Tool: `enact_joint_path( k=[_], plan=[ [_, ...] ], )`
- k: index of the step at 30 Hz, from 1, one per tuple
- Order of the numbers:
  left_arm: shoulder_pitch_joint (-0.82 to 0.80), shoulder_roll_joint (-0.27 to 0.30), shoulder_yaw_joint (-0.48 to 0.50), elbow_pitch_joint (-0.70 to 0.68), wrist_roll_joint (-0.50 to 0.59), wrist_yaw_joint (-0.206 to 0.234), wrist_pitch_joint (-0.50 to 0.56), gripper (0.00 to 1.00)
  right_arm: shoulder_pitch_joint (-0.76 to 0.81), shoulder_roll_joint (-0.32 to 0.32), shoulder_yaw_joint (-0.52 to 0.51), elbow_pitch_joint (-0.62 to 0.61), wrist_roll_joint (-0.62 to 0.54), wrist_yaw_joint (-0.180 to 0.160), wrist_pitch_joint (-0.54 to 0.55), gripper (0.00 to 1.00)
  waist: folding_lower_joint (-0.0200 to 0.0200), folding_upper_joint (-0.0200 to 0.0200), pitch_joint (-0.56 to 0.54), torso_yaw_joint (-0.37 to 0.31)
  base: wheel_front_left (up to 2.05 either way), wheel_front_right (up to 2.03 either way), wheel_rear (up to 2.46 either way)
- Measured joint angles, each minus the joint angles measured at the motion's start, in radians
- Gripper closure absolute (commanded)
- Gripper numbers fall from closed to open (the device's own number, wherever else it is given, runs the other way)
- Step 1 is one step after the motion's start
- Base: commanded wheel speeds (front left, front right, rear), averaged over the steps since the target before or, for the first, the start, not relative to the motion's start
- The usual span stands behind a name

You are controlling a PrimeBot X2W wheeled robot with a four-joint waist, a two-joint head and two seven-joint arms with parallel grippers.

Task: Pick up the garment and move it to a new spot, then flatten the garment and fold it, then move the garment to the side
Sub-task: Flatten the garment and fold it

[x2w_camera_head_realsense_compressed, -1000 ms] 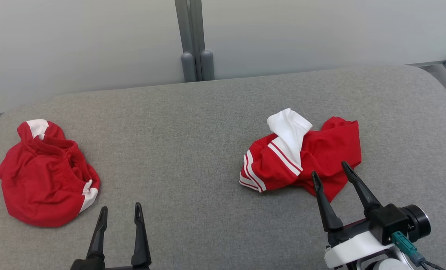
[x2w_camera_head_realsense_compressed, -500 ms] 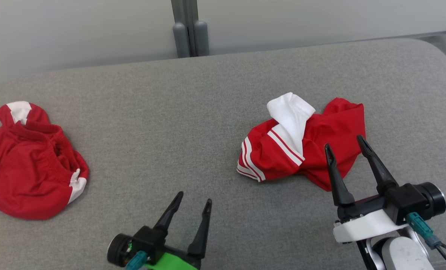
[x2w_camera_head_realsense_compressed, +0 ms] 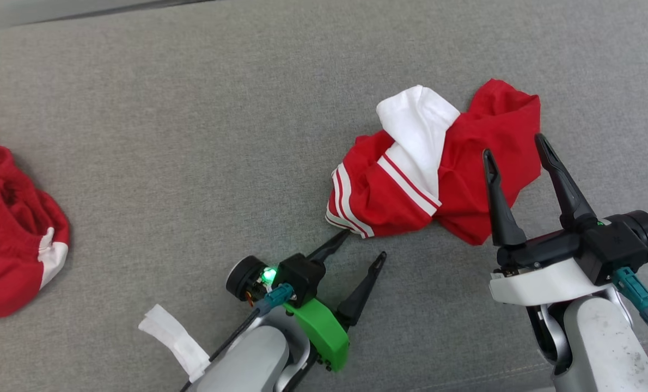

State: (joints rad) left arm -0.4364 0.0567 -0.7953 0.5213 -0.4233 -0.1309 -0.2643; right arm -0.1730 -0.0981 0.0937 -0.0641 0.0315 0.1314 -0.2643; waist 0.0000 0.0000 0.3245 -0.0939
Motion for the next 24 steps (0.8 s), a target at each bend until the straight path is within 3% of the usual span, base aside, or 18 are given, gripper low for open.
enact_joint_path(
  k=[9,10,11,12,24],
  plan=[
    [-0.057,-0.001,0.063,-0.014,0.053,-0.001,0.000,0.00,-0.016,0.005,-0.007,0.001,0.002,0.000,0.000,0.00,0.0000,0.0000,0.080,-0.056,0.00,0.00,0.00],
    [-0.057,-0.002,0.070,-0.028,0.053,-0.001,0.000,0.07,-0.019,0.006,-0.007,0.001,0.002,0.000,0.000,0.00,0.0001,0.0000,0.084,-0.062,0.00,0.00,0.00],
    [-0.056,-0.003,0.083,-0.051,0.059,-0.001,0.000,0.65,-0.019,0.007,-0.006,0.002,0.002,0.000,0.000,0.00,0.0001,0.0000,0.089,-0.067,0.00,0.00,0.00],
    [-0.057,-0.004,0.092,-0.068,0.068,-0.001,0.000,1.00,-0.019,0.008,-0.006,0.003,0.002,0.000,0.000,0.00,0.0000,0.0000,0.092,-0.070,0.00,0.00,0.00],
    [-0.069,0.009,0.134,-0.230,0.174,-0.001,0.000,1.00,-0.021,0.026,0.012,0.017,0.011,0.000,0.000,0.00,0.0000,0.0000,0.062,-0.098,0.00,0.00,0.00]
  ],
)
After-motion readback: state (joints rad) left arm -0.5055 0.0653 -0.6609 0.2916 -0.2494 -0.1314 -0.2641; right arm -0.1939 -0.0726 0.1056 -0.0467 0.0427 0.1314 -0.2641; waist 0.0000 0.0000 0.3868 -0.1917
